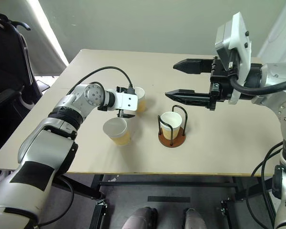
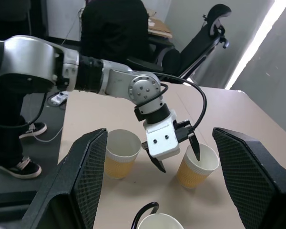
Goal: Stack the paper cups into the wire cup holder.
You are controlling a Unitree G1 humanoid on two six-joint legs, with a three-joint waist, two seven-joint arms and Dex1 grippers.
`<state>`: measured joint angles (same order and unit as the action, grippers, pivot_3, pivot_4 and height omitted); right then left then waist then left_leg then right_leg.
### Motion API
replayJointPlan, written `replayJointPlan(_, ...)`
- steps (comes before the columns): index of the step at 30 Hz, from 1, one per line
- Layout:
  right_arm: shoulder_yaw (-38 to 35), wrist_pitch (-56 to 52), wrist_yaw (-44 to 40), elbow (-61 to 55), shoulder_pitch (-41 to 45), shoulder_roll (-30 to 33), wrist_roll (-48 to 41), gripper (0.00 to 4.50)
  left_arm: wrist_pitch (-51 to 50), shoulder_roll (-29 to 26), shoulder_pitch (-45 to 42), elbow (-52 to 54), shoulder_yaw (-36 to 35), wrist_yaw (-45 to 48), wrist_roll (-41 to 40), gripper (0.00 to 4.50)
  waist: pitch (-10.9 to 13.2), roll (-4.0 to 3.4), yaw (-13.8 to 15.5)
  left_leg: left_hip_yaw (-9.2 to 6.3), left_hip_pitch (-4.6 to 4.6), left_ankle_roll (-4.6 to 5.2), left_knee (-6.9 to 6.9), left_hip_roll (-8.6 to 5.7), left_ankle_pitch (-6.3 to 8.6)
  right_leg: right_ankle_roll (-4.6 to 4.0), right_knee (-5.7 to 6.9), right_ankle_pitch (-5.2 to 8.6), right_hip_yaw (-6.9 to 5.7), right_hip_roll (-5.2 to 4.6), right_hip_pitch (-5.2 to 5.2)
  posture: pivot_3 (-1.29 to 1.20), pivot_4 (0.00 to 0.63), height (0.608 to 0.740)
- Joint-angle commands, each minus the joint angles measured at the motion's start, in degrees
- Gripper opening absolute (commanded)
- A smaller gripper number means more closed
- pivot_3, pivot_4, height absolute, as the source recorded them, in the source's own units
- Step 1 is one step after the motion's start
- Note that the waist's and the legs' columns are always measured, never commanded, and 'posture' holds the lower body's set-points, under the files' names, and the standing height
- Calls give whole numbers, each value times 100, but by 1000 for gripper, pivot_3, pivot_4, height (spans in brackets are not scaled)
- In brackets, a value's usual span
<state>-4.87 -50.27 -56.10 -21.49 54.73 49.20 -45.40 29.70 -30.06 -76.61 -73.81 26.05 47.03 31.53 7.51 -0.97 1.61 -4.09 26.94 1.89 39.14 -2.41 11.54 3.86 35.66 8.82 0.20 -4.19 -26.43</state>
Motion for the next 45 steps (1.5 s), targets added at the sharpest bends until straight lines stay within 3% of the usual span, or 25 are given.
replayJointPlan(1,-213,169,-112,-145,-2,151,-61,3533,-24,2,-193,-20,-8,-105,44,4500,0,0,1,-5,0,0,2,3,0,1,3,0,3,-4,-1,0,150,740)
replayJointPlan(6,-203,185,-73,-166,-55,163,-75,3533,-49,43,-212,-66,4,-125,82,4500,0,0,4,6,-4,0,3,-4,0,2,21,7,-1,3,-3,0,150,740)
replayJointPlan(9,-185,190,-55,-184,-92,166,-56,3583,-67,85,-208,-86,4,-163,122,3928,0,0,4,5,-4,0,6,-4,0,3,24,7,-2,2,-3,0,150,740)
replayJointPlan(19,-187,166,9,-247,-187,185,-37,3583,-99,162,-216,-133,-13,-188,172,218,-1,1,4,-1,-3,0,10,2,0,4,26,7,4,-6,-4,0,150,740)
replayJointPlan(20,-187,168,10,-246,-191,190,-35,3583,-102,167,-228,-134,-27,-181,161,15,-1,1,4,6,-3,0,9,-3,0,4,26,7,-1,2,-4,0,150,740)
replayJointPlan(27,-179,223,-42,-197,-231,253,25,3583,29,137,-334,-55,-222,135,-86,15,-1,1,11,-2,0,0,14,2,0,5,26,7,1,-5,-4,0,150,740)
replayJointPlan(36,-27,632,-812,115,-616,926,466,3583,-350,232,-1074,418,-1450,1914,-1676,15,0,5,39,-5,9,9,12,-5,6,11,23,10,6,-14,-5,0,150,740)
replayJointPlan(45,-136,725,-1188,-129,-1270,1480,529,3583,-1635,127,-1136,1677,-1781,4250,-2834,15,0,3,-6,29,8,17,8,8,12,24,25,18,7,-4,-8,0,150,740)
